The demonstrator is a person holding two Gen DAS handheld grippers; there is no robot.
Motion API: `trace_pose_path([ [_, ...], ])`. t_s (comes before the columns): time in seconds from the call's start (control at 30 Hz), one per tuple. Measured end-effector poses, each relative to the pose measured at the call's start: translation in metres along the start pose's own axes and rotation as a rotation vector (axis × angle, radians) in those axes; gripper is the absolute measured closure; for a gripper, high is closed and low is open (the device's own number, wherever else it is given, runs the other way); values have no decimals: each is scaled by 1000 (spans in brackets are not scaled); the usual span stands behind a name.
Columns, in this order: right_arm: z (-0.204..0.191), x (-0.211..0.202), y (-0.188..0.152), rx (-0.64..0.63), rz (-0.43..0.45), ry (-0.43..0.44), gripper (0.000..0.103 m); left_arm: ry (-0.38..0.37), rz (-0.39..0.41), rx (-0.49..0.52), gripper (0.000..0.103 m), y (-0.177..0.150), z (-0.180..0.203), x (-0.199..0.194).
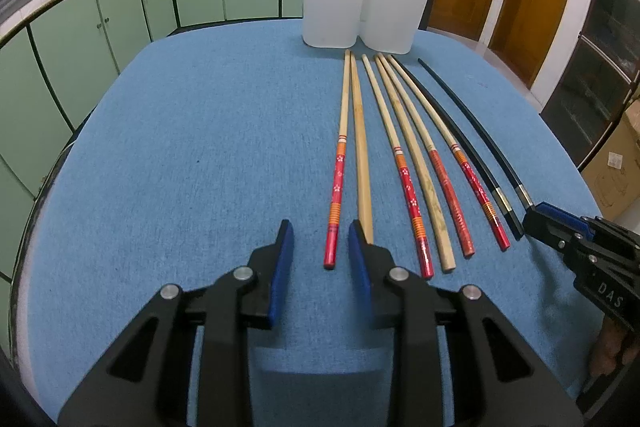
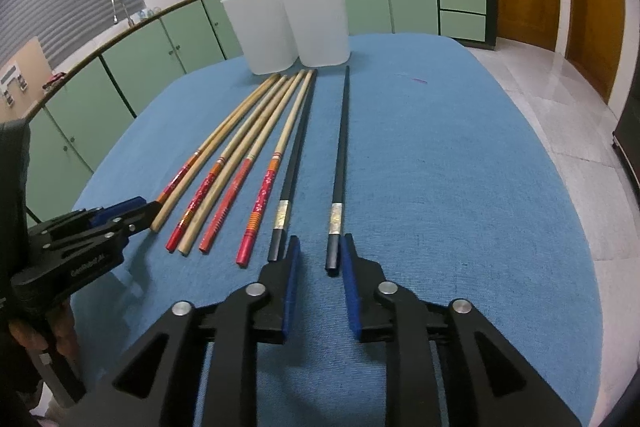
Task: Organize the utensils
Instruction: 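Grasp a red-tipped wooden chopstick with the left tool, then lift the wooden chopstick with the left tool while the right tool lifts the black chopstick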
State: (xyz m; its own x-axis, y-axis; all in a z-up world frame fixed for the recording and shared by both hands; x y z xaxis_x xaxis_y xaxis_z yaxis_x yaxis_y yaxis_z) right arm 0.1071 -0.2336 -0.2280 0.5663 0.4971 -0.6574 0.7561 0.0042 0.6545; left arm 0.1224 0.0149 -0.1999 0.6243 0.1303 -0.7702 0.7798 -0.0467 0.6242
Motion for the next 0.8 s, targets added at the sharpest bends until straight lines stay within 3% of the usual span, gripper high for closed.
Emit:
trace_pose_path([
  [0.47, 1, 2, 0, -3, -6, -44, 91, 26, 3, 21, 75, 0, 3, -1],
  [0.53, 2, 2, 0, 0, -6, -59, 96, 29, 7, 36, 84, 0, 6, -2],
  [0.57, 3, 2, 0, 6, -3, -54, 96, 24, 8, 39, 97, 0, 8, -2],
  [0.8, 5, -9, 7, -6, 30, -50, 96, -49, 0, 9, 98, 5, 5, -11],
])
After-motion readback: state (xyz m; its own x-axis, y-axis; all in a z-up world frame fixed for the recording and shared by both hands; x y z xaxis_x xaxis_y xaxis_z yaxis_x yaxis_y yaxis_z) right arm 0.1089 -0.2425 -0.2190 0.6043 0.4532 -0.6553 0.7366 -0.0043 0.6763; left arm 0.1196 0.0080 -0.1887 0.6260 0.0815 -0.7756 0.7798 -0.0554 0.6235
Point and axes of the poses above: each gripper's, at about its wrist camera, not at the fingertips, and x roughly the way its jaws point, z to its right, y to its top, the point moved 5 cm from there along x, roughly the way its jaws point, and after that the axes turned 13 degrees about y, right-handed, at the moved point
